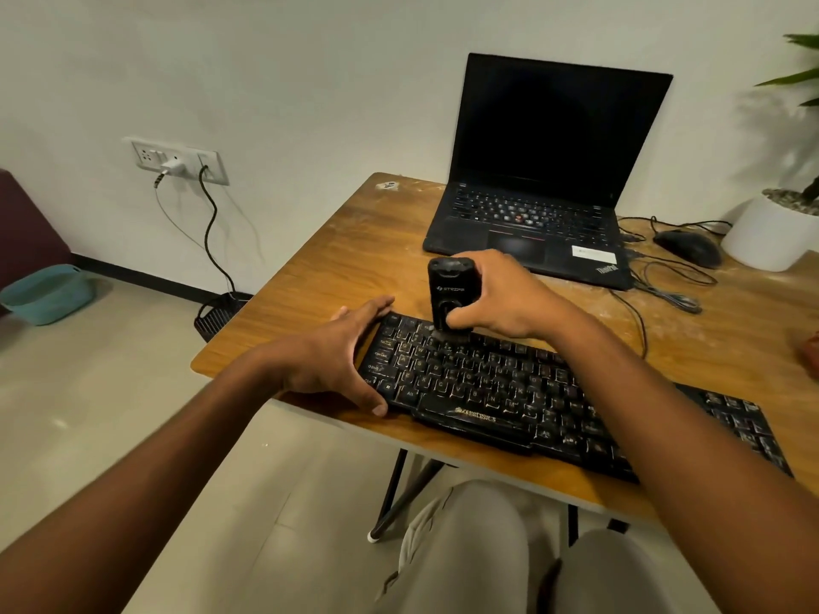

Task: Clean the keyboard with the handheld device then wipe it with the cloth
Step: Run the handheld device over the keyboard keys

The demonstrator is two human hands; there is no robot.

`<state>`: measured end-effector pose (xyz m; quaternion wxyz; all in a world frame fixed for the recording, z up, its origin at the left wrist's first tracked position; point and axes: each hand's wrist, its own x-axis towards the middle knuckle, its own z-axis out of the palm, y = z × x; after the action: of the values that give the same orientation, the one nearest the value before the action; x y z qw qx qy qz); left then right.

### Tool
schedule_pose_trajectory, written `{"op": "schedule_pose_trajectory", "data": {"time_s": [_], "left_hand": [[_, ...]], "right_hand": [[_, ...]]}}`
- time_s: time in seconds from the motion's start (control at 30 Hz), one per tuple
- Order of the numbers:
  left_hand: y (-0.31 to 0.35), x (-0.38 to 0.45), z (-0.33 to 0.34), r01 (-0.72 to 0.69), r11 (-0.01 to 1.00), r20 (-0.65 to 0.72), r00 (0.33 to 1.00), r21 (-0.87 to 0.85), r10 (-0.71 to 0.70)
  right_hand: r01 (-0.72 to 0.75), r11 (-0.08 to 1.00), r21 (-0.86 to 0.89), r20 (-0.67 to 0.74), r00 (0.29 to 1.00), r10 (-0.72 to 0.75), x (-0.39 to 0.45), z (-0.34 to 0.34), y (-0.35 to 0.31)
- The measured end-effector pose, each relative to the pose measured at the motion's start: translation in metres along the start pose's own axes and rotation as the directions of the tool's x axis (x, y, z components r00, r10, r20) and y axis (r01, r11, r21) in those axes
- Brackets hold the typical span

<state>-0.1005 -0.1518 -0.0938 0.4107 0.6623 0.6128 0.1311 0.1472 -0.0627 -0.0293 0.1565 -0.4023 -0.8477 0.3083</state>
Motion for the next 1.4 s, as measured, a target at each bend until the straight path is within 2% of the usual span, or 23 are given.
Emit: {"op": "schedule_pose_trajectory", "data": {"time_s": [0.07,0.2,0.3,0.37,0.5,0.6,0.73,0.83,0.9,1.07,1.13,1.3,1.4], "left_hand": [[0.001,0.000,-0.001,-0.003,1.000,0.003,1.000,0.012,0.003],[0.002,-0.002,-0.001,0.001,1.000,-0.007,1.000,0.017,-0.001],[0.002,-0.003,-0.001,-0.013,1.000,-0.017,1.000,0.014,0.013],[0.002,-0.002,-0.001,-0.005,1.000,-0.012,1.000,0.016,0.005],[0.005,-0.003,0.000,0.007,1.000,0.003,1.000,0.017,-0.007],[0.005,-0.004,0.000,0.004,1.000,0.004,1.000,0.009,-0.004],[0.004,-0.004,0.000,0.002,1.000,-0.006,1.000,0.002,-0.002],[0.003,-0.004,0.000,-0.022,1.000,-0.006,1.000,-0.009,0.022],[0.003,-0.003,0.001,-0.027,1.000,-0.005,1.000,-0.013,0.027],[0.003,-0.003,0.001,0.001,1.000,0.006,1.000,-0.006,-0.001],[0.004,-0.003,0.000,-0.002,1.000,0.006,1.000,-0.001,0.002],[0.005,-0.004,0.000,0.010,1.000,-0.003,1.000,0.011,-0.010],[0.005,-0.004,0.000,-0.008,1.000,-0.007,1.000,0.014,0.008]], "right_hand": [[0.008,1.000,-0.016,-0.017,1.000,-0.008,0.002,-0.007,-0.002],[0.031,0.983,0.181,-0.190,0.982,0.005,0.010,0.019,-0.009],[0.022,0.963,0.267,-0.200,0.979,0.033,0.012,0.040,-0.009],[0.002,0.973,0.233,-0.154,0.987,0.035,0.009,0.039,-0.007],[-0.037,0.999,-0.001,-0.037,0.999,0.037,0.000,0.013,-0.004],[-0.027,0.999,-0.041,0.002,1.000,0.027,0.000,0.002,-0.006],[0.010,0.995,0.094,-0.146,0.989,0.004,0.012,0.016,-0.013],[0.028,0.972,0.234,-0.181,0.983,0.015,0.019,0.036,-0.016],[0.018,0.977,0.211,-0.164,0.986,0.018,0.016,0.040,-0.014],[-0.033,0.998,-0.047,-0.060,0.998,0.030,0.002,0.008,-0.002],[-0.028,0.996,-0.085,-0.046,0.999,0.024,0.001,-0.004,-0.001],[0.003,0.997,0.080,-0.179,0.984,0.012,0.015,0.016,-0.014],[0.011,0.989,0.145,-0.158,0.987,0.012,0.019,0.036,-0.015]]}}
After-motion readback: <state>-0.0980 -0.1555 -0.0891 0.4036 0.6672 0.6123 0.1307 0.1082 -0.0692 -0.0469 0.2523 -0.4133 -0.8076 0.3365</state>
